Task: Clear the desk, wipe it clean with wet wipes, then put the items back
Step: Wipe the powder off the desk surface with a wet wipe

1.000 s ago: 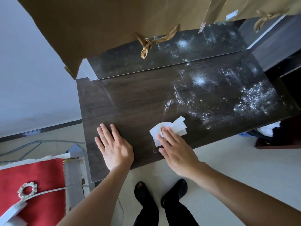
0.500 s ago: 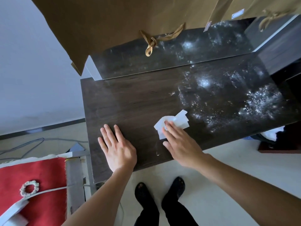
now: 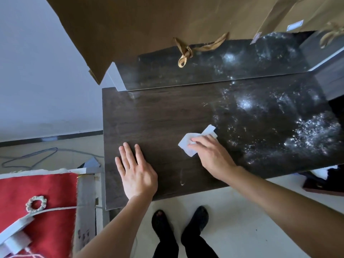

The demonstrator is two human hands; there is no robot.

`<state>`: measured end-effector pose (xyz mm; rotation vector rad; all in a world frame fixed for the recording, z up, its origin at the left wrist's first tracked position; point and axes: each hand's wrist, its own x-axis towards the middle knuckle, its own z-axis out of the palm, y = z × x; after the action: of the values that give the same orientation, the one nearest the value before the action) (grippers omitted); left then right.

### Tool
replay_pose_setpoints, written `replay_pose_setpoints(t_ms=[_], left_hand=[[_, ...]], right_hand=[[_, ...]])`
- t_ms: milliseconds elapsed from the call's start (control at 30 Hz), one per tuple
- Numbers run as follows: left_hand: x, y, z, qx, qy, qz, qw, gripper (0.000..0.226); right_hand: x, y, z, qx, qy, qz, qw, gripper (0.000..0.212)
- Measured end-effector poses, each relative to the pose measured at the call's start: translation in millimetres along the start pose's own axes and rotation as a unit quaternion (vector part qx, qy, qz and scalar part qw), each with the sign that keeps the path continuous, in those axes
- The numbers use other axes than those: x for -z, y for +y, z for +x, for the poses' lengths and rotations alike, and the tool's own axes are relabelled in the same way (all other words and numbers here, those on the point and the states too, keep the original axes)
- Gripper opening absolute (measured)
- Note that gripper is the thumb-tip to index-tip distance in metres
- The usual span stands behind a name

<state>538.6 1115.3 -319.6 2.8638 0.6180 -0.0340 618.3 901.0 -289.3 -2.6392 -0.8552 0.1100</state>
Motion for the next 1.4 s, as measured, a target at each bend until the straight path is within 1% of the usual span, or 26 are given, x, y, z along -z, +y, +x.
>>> replay_pose_setpoints(t_ms=[33, 100, 167, 233, 300, 333, 400, 433, 467, 500, 533, 600, 667, 733, 767, 800, 867, 933, 1000, 1067, 1100, 1133, 1167, 1233, 1267, 1400], left_hand=[[0.3, 0.3, -0.1, -0.001, 0.002, 0.003, 1.000, 0.059], [-0.6, 0.5, -0.1, 0.000, 0.006, 0.006, 1.000, 0.060], [-2.0, -0.2, -0.4, 0.000, 0.015, 0.009, 1.000, 0.059], [-3.7, -0.3, -0.7, -0.003, 0.024, 0.013, 1.000, 0.058], [-4.9, -0.1, 0.0, -0.003, 0.035, 0.014, 0.999, 0.057], [-5.2, -0.1, 0.1, -0.001, 0.038, 0.013, 0.999, 0.057], [-5.4, 0.9, -0.1, 0.001, 0.040, 0.010, 0.999, 0.057], [-5.2, 1.8, -0.1, 0.002, 0.039, 0.009, 0.999, 0.057], [-4.7, 2.6, 0.2, 0.003, 0.039, 0.008, 0.999, 0.057], [-4.5, 3.0, 0.5, 0.004, 0.039, 0.007, 0.999, 0.057], [-4.5, 2.9, 0.5, 0.006, 0.040, 0.005, 0.999, 0.057], [-4.9, 1.9, 0.2, 0.006, 0.042, 0.006, 0.999, 0.057], [-5.5, 1.8, -0.4, 0.004, 0.041, 0.011, 0.999, 0.057], [-5.7, 1.7, -0.3, 0.005, 0.045, 0.012, 0.999, 0.057], [-5.9, 1.5, 0.3, 0.006, 0.047, 0.011, 0.999, 0.057], [-5.9, 1.5, 0.2, 0.007, 0.046, 0.008, 0.999, 0.057], [-5.1, 1.5, -0.6, 0.008, 0.042, 0.002, 0.999, 0.057], [-4.3, 1.4, -0.5, 0.008, 0.042, -0.002, 0.999, 0.057], [-4.5, 1.0, 0.0, 0.008, 0.040, -0.008, 0.999, 0.057], [-5.1, 0.1, -0.1, 0.006, 0.036, -0.011, 0.999, 0.056], [-5.3, -0.3, -0.2, 0.005, 0.035, -0.014, 0.999, 0.055], [-5.5, -0.6, -0.4, 0.004, 0.034, -0.017, 0.999, 0.055], [-5.5, -1.0, -0.4, 0.003, 0.037, -0.021, 0.999, 0.055], [-5.9, -2.0, -0.9, -0.001, 0.044, -0.030, 0.999, 0.055], [-5.7, -2.6, -1.4, -0.002, 0.045, -0.035, 0.998, 0.055], [-4.0, -3.2, -2.8, -0.010, 0.044, -0.059, 0.997, 0.050]], right_hand=[[4.9, 11.0, 15.9, -0.022, 0.012, 0.006, 1.000, 0.031], [12.1, 40.7, 57.8, -0.117, 0.050, 0.009, 0.992, 0.014], [17.3, 72.9, 98.7, -0.230, 0.106, 0.021, 0.967, 0.019], [19.3, 87.4, 127.9, -0.298, 0.134, 0.019, 0.945, 0.027], [12.2, 71.9, 138.5, -0.286, 0.134, 0.004, 0.949, 0.028], [4.5, 56.6, 133.9, -0.260, 0.116, 0.005, 0.959, 0.024], [-14.8, 20.5, 102.3, -0.145, 0.049, 0.039, 0.987, 0.019], [-21.7, 4.2, 79.4, -0.071, 0.003, 0.062, 0.996, 0.019], [-21.3, -5.6, 56.5, -0.022, -0.038, 0.073, 0.996, 0.018], [-18.1, -2.9, 43.3, 0.006, -0.049, 0.088, 0.995, 0.014], [-13.5, 9.2, 43.2, 0.019, -0.019, 0.054, 0.998, 0.012], [-1.7, 43.9, 70.2, -0.017, 0.013, -0.025, 0.999, 0.014], [10.4, 75.4, 108.5, -0.146, 0.076, -0.025, 0.986, 0.019], [11.8, 81.0, 133.4, -0.205, 0.112, -0.037, 0.972, 0.023], [5.8, 69.3, 133.2, -0.203, 0.101, -0.029, 0.973, 0.024], [-1.6, 52.0, 123.6, -0.173, 0.088, -0.010, 0.981, 0.025], [-16.8, 13.7, 85.3, -0.066, 0.055, 0.026, 0.996, 0.033], [-26.4, -16.6, 28.8, 0.013, 0.026, 0.082, 0.996, 0.043], [-29.8, -32.0, -30.3, 0.052, -0.010, 0.109, 0.993, 0.046], [-26.7, -32.7, -65.3, 0.085, -0.041, 0.089, 0.992, 0.046], [-25.6, -27.6, -68.0, 0.095, -0.034, 0.074, 0.992, 0.044], [-25.1, -19.9, -62.6, 0.084, -0.013, 0.060, 0.995, 0.043], [-26.1, -12.9, -51.6, 0.048, 0.013, 0.055, 0.997, 0.044], [-30.4, -16.7, -27.1, -0.065, 0.082, 0.050, 0.993, 0.052], [-34.6, -29.3, -22.7, -0.096, 0.096, 0.054, 0.989, 0.054], [-55.0, -79.2, -57.7, -0.043, 0.094, 0.043, 0.994, 0.036]])
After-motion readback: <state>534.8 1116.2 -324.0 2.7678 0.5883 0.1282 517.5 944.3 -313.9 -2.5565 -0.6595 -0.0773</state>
